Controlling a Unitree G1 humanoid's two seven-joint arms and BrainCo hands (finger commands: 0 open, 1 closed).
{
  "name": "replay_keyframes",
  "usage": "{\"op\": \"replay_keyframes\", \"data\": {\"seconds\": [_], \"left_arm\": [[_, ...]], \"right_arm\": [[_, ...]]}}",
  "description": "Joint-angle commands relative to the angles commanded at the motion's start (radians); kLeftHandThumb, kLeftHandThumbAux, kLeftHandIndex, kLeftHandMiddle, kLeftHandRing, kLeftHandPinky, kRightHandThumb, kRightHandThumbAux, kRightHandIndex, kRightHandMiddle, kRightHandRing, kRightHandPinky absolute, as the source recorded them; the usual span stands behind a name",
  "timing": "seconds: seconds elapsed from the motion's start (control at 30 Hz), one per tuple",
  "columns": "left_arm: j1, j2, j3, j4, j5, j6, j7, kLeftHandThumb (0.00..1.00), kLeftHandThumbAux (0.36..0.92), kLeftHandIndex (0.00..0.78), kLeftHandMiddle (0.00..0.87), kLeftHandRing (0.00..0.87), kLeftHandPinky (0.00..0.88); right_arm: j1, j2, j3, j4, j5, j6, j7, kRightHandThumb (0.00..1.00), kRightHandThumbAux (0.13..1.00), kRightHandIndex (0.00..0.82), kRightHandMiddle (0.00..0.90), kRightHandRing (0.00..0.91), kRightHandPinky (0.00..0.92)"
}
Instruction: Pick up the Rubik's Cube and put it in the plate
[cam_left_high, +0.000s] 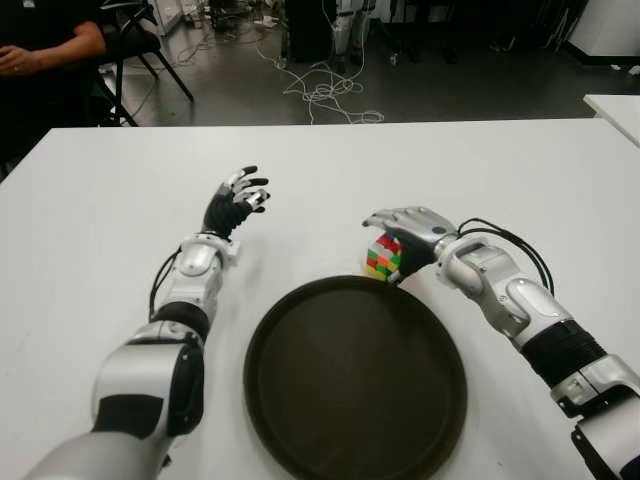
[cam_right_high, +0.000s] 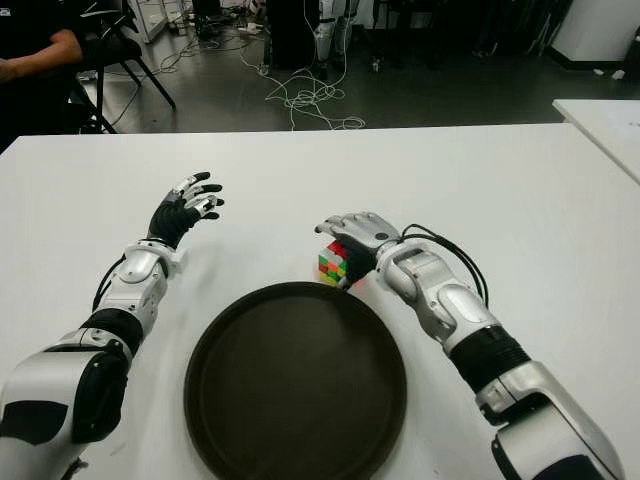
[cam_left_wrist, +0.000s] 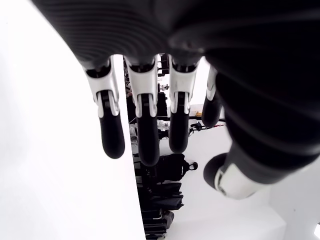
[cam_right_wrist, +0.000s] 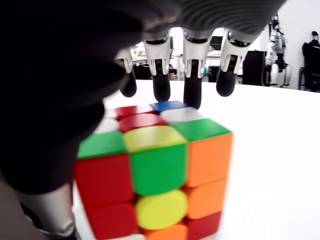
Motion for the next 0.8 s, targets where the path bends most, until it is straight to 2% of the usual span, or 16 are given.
{"op": "replay_keyframes", "data": {"seconds": [0.23, 0.6, 0.8], "left_arm": [[0.000, 0.002, -0.004, 0.001, 0.006, 0.001, 0.006, 0.260, 0.715, 0.164, 0.261, 0.290, 0.339], [-0.001, 0.000, -0.005, 0.002, 0.006, 0.002, 0.011, 0.257, 0.717, 0.161, 0.258, 0.289, 0.339], [-0.002, -0.001, -0.002, 0.001, 0.004, 0.004, 0.011, 0.255, 0.710, 0.161, 0.259, 0.291, 0.340]], "right_arm": [[0.000, -0.005, -0.006, -0.013, 0.010, 0.014, 0.014, 0.000, 0.756, 0.105, 0.125, 0.133, 0.133], [-0.005, -0.004, -0.011, -0.008, 0.009, 0.026, 0.021, 0.000, 0.755, 0.097, 0.122, 0.125, 0.113], [-0.010, -0.006, -0.007, 0.012, 0.002, 0.018, 0.000, 0.000, 0.773, 0.123, 0.154, 0.158, 0.143]]}}
